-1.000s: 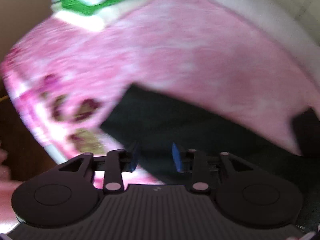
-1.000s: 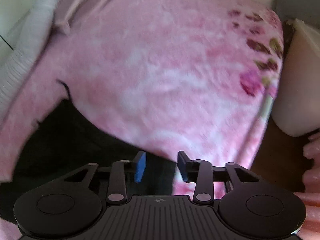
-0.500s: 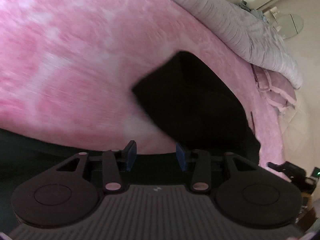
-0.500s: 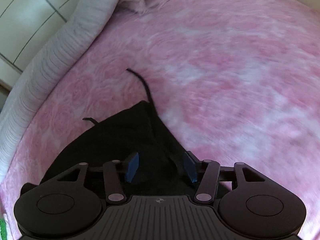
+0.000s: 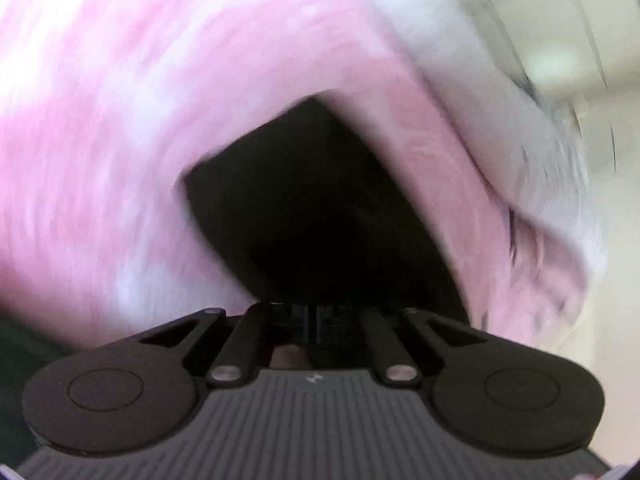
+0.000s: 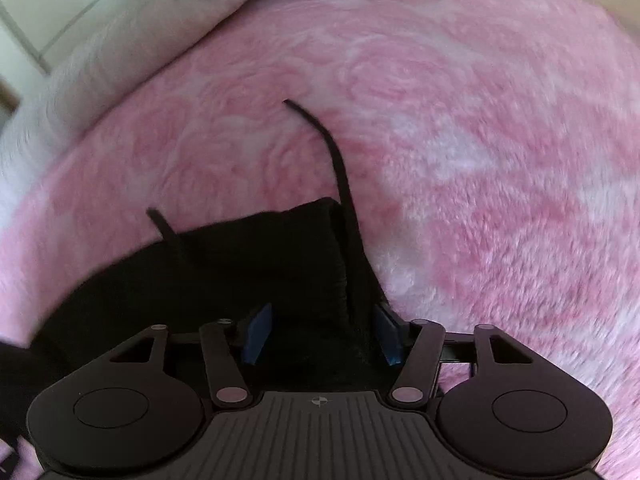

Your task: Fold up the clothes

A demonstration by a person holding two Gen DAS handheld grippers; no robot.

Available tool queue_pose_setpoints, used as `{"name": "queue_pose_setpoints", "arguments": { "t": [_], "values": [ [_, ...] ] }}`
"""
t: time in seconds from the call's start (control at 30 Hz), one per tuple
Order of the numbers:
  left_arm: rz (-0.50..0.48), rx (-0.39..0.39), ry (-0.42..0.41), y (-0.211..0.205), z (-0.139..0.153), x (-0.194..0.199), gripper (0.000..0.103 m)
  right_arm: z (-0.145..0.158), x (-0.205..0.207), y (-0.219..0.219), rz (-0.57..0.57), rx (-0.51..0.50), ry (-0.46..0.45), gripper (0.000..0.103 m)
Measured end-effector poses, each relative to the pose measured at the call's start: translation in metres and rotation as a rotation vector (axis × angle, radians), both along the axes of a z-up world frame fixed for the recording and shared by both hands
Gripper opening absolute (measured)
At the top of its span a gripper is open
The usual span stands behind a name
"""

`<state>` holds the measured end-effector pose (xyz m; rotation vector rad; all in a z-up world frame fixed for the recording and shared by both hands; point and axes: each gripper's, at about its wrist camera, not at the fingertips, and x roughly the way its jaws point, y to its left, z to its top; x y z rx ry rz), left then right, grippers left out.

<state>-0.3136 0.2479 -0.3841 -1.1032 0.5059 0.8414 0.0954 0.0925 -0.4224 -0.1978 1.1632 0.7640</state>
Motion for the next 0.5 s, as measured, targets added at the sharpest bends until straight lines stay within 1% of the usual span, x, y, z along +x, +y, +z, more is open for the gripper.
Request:
{"name": "queue_pose_setpoints", "arguments": {
  "t": [0.03, 0.07, 0.23, 0.27, 0.3, 0.37, 0.4, 0.43, 0.47, 0.5],
  "values": [
    [-0.070, 0.092, 0.050, 0.002, 0.023, 0.007, 0.001, 0.000, 0.002, 0.000, 0.001, -0.003, 0.007, 0.054],
    [-0.111, 0.187, 0.102, 0.006, 0.048, 0.006, 0.001, 0.000, 0.003, 0.000, 0.002, -0.007, 0.014, 0.053],
    [-0.278, 0.669, 0.370, 0.024, 0.174, -0.007, 0.002, 0.002, 0.011, -0.001, -0.006, -0.016, 0.050, 0.052],
    [-0.286, 0.737, 0.439, 0.031, 0.195, -0.013, 0.003, 0.003, 0.013, -0.002, -0.013, -0.015, 0.058, 0.052],
    [-0.298, 0.762, 0.510, 0.039, 0.208, -0.020, 0.006, 0.004, 0.015, -0.003, -0.025, -0.010, 0.068, 0.052],
    [-0.312, 0.714, 0.649, 0.060, 0.212, -0.030, 0.023, 0.006, 0.018, -0.004, -0.049, 0.001, 0.085, 0.052],
    [-0.298, 0.680, 0.714, 0.068, 0.207, -0.036, 0.039, 0.007, 0.017, -0.004, -0.057, 0.006, 0.086, 0.052],
    [-0.281, 0.638, 0.741, 0.074, 0.196, -0.042, 0.041, 0.009, 0.017, -0.004, -0.065, 0.010, 0.086, 0.052],
    [-0.265, 0.595, 0.758, 0.080, 0.183, -0.048, 0.041, 0.010, 0.016, -0.005, -0.073, 0.015, 0.087, 0.052],
    [-0.246, 0.544, 0.749, 0.083, 0.168, -0.055, 0.040, 0.012, 0.016, -0.005, -0.081, 0.018, 0.084, 0.052]
  ]
}}
